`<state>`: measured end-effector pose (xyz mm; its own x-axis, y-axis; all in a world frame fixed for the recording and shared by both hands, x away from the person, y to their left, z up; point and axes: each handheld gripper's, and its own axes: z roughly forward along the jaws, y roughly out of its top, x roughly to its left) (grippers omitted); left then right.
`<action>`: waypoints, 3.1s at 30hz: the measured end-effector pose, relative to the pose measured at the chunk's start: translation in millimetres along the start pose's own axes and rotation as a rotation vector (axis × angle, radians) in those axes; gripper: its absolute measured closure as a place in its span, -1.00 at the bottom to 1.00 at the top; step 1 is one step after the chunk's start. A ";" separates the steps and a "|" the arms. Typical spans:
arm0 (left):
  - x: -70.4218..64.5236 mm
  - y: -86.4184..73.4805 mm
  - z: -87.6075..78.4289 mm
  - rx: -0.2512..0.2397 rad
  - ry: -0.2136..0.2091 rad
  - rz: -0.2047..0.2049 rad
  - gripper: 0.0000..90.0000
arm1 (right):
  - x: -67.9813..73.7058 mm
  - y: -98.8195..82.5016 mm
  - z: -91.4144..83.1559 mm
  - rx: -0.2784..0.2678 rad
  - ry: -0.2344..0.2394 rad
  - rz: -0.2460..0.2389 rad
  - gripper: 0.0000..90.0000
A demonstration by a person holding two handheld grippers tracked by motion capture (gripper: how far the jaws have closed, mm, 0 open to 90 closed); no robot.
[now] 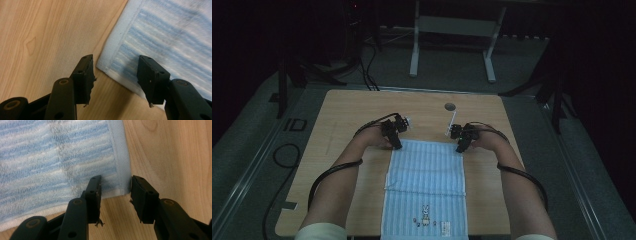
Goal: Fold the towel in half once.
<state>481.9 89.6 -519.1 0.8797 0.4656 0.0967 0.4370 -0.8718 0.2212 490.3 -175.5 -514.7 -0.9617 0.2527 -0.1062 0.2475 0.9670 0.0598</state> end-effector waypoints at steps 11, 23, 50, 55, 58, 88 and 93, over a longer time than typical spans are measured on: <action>0.5 0.2 -0.5 -0.003 -0.093 0.001 0.67 | -3.6 5.5 1.7 0.042 0.133 0.026 0.85; 7.8 5.7 -38.8 -0.103 0.044 -0.048 0.87 | -15.0 1.8 -40.0 -0.044 -0.053 0.084 0.87; -25.1 -37.0 -134.2 -0.391 0.170 0.033 0.84 | 29.0 -10.2 -153.1 -0.233 -0.338 0.021 0.86; -59.7 -60.7 -112.5 -0.363 0.083 0.073 0.84 | 73.8 -26.7 -127.3 -0.212 -0.266 -0.038 0.86; -79.8 -73.9 -112.3 -0.382 0.060 0.091 0.84 | 103.7 -43.1 -125.2 -0.264 -0.242 -0.035 0.85; -166.1 -126.7 -75.4 -0.171 -0.130 0.211 0.13 | 212.1 -90.8 -56.6 -0.171 0.109 -0.078 0.38; -146.2 -120.1 -80.4 -0.163 -0.133 0.180 0.10 | 184.6 -90.2 -73.3 -0.168 0.051 -0.076 0.35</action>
<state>285.8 138.5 -481.7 0.9619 0.2724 0.0230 0.2454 -0.8974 0.3666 281.9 -218.4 -467.0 -0.9827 0.1726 -0.0665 0.1545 0.9636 0.2184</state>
